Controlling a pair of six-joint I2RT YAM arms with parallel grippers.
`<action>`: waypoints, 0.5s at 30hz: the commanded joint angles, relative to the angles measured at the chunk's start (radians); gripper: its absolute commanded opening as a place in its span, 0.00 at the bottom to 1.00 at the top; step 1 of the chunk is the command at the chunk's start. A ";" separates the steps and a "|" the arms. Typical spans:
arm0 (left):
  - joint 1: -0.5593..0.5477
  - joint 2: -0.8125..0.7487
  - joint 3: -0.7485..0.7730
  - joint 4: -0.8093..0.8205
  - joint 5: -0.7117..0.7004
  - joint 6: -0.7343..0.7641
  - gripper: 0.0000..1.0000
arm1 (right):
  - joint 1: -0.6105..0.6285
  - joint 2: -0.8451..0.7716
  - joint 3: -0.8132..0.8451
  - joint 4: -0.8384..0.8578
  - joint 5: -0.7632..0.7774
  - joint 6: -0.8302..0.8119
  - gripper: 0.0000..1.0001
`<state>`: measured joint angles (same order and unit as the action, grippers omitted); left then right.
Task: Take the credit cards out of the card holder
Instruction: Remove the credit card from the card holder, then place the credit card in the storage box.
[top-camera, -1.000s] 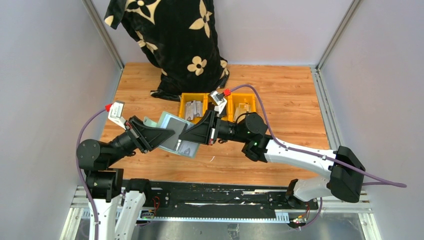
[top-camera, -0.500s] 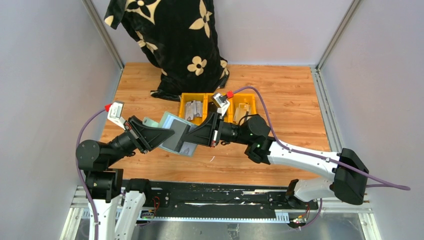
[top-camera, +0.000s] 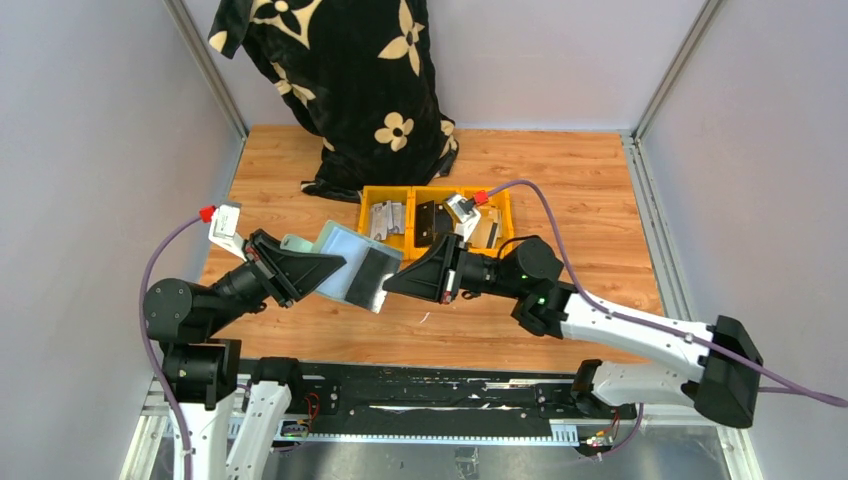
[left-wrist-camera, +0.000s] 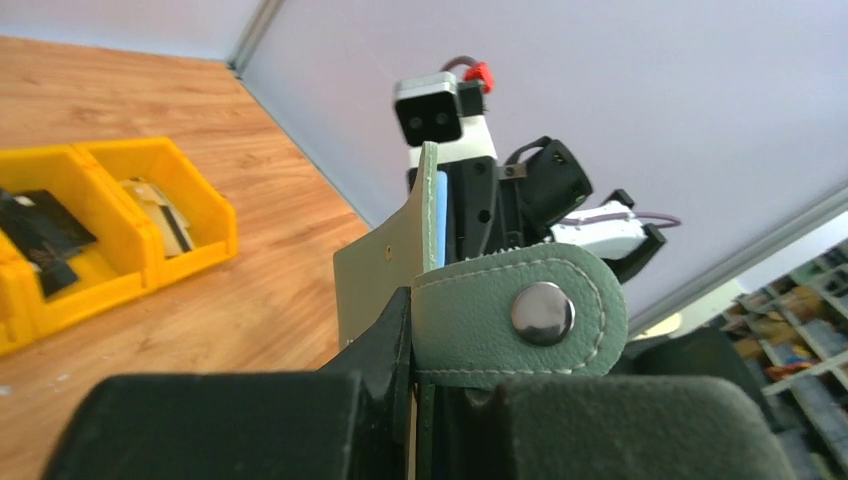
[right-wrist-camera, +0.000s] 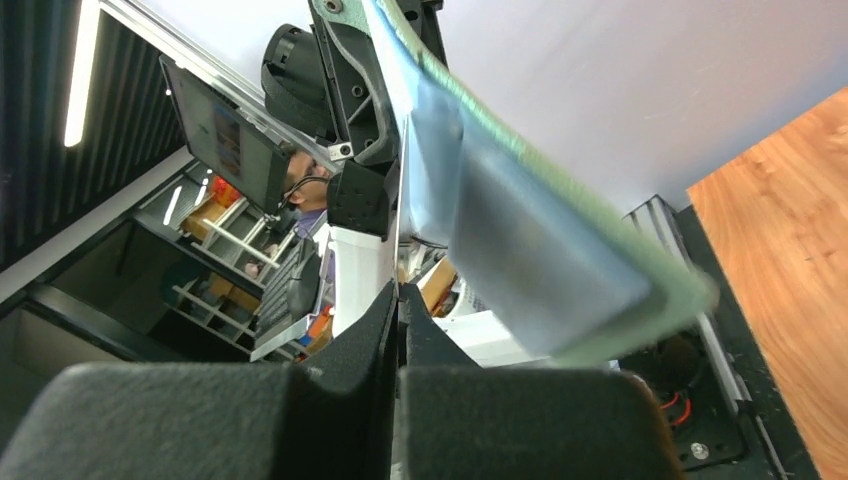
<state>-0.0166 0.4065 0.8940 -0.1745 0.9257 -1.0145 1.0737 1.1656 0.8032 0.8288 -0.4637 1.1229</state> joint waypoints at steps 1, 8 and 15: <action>0.000 0.025 0.090 -0.145 -0.073 0.255 0.01 | -0.045 -0.144 -0.016 -0.224 0.004 -0.120 0.00; 0.000 0.077 0.149 -0.379 -0.146 0.523 0.00 | -0.270 -0.248 0.102 -0.758 0.004 -0.268 0.00; 0.000 0.084 0.146 -0.355 -0.036 0.509 0.00 | -0.431 -0.081 0.270 -1.115 0.161 -0.523 0.00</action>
<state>-0.0166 0.4885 1.0279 -0.5316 0.8223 -0.5434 0.7074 0.9806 0.9909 -0.0029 -0.4110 0.7921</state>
